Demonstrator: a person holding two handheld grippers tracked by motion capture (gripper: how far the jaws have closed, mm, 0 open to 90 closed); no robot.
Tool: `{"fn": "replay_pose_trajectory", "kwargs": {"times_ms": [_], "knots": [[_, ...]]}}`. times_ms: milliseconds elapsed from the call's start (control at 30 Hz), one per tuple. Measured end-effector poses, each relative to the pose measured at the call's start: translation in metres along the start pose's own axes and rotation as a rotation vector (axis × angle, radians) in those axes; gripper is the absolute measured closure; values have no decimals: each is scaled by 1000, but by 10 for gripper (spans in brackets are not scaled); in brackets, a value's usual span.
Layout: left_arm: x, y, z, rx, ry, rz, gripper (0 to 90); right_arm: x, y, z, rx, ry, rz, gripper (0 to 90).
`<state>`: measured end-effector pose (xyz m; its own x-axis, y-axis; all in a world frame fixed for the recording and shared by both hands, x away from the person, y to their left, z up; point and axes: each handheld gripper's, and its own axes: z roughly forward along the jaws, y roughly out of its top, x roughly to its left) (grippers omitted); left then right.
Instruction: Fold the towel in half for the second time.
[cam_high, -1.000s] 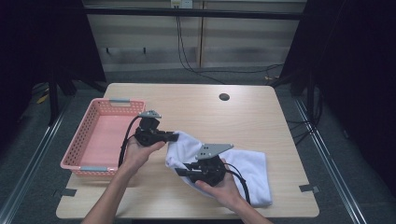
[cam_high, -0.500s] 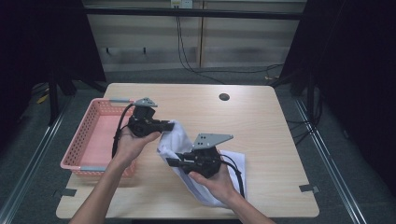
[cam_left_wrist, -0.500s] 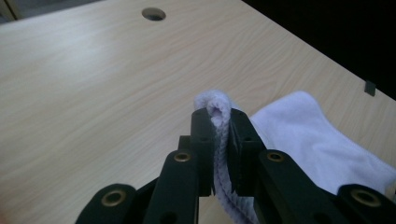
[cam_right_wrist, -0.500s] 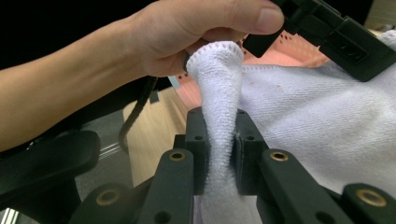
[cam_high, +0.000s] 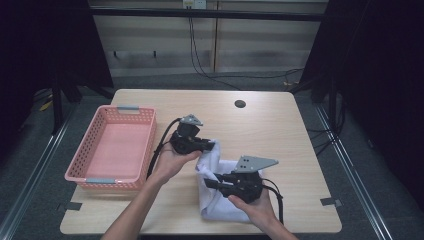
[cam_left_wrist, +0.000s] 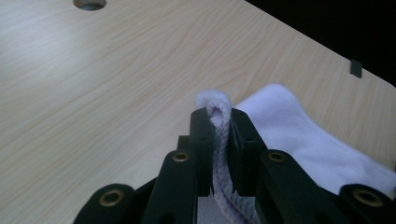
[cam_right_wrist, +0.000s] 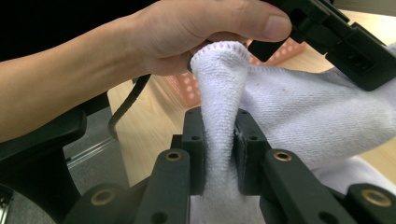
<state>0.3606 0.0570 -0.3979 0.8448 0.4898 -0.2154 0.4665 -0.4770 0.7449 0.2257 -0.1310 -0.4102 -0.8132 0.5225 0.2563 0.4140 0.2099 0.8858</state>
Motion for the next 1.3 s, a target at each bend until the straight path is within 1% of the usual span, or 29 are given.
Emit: {"fn": "replay_pose_trajectory", "kwargs": {"times_ms": [33, 67, 100, 133, 167, 233, 267, 333, 400, 500, 567, 600, 667, 700, 733, 800, 833, 867, 900, 967, 1000, 1033, 1067, 1100, 1133, 1200, 1233, 1267, 1300], "knots": [[-4, 2, 6, 2, -10, 3, 815, -1, -2, -3, 3, -2, 4, 778], [-7, 4, 9, 5, -10, 9, 813, -2, -6, -8, 1, -4, 10, 773], [-10, 5, 14, 9, -14, 19, 811, -3, -8, -11, 0, -9, 13, 772], [-15, 7, 20, 16, -9, 39, 804, -4, -11, -16, 4, -13, 17, 771], [-17, 7, 25, 12, -15, 43, 802, -6, -15, -21, 7, -23, 23, 766], [-20, 7, 37, 17, -18, 26, 803, -10, -21, -29, 18, -33, 27, 759], [-22, 6, 44, 21, -23, 18, 804, -12, -26, -35, 23, -49, 36, 755], [-24, 5, 55, 38, -33, 19, 804, -17, -35, -43, 38, -65, 48, 749], [-27, 4, 67, 51, -44, 9, 801, -20, -43, -49, 48, -74, 66, 742], [-31, 3, 82, 66, -63, 3, 796, -26, -59, -58, 80, -84, 89, 738], [-35, 2, 92, 82, -58, 3, 789, -29, -68, -64, 107, -105, 104, 723], [-36, 2, 96, 84, -68, -2, 787, -30, -73, -67, 124, -112, 103, 723], [-38, 1, 103, 97, -71, 4, 777, -32, -81, -72, 146, -123, 118, 714], [-39, 1, 106, 99, -74, -3, 777, -32, -85, -74, 160, -127, 124, 716], [-41, 0, 109, 92, -90, -7, 777, -32, -87, -76, 168, -128, 122, 716], [-45, -3, 113, 68, -100, -15, 749, -31, -93, -80, 196, -126, 127, 687], [-46, -4, 114, 69, -103, -7, 748, -31, -95, -81, 209, -124, 129, 672], [-48, -4, 113, 59, -105, -8, 718, -31, -97, -83, 215, -123, 130, 615], [-48, -4, 112, 57, -107, 1, 673, -31, -99, -85, 215, -119, 136, 559], [-49, -3, 104, 34, -97, -11, 590, -31, -100, -91, 212, -123, 148, 453], [-49, -2, 99, 28, -101, -8, 551, -32, -100, -94, 203, -117, 149, 402], [-49, -1, 93, 21, -99, -3, 529, -32, -98, -97, 207, -123, 157, 350], [-50, -1, 87, 9, -88, -2, 502, -33, -97, -100, 209, -142, 160, 321], [-50, -2, 80, 2, -88, 3, 472, -34, -94, -103, 192, -147, 153, 318], [-49, -3, 72, -8, -87, 4, 458, -35, -91, -106, 169, -153, 157, 306], [-48, -8, 58, -26, -86, 3, 449, -41, -82, -108, 145, -187, 158, 287], [-47, -11, 53, -26, -87, 6, 451, -46, -77, -108, 134, -190, 160, 291], [-47, -16, 46, -25, -80, 18, 471, -50, -73, -107, 132, -199, 163, 294], [-47, -22, 40, -18, -76, 26, 500, -56, -68, -105, 123, -221, 157, 293]]}}
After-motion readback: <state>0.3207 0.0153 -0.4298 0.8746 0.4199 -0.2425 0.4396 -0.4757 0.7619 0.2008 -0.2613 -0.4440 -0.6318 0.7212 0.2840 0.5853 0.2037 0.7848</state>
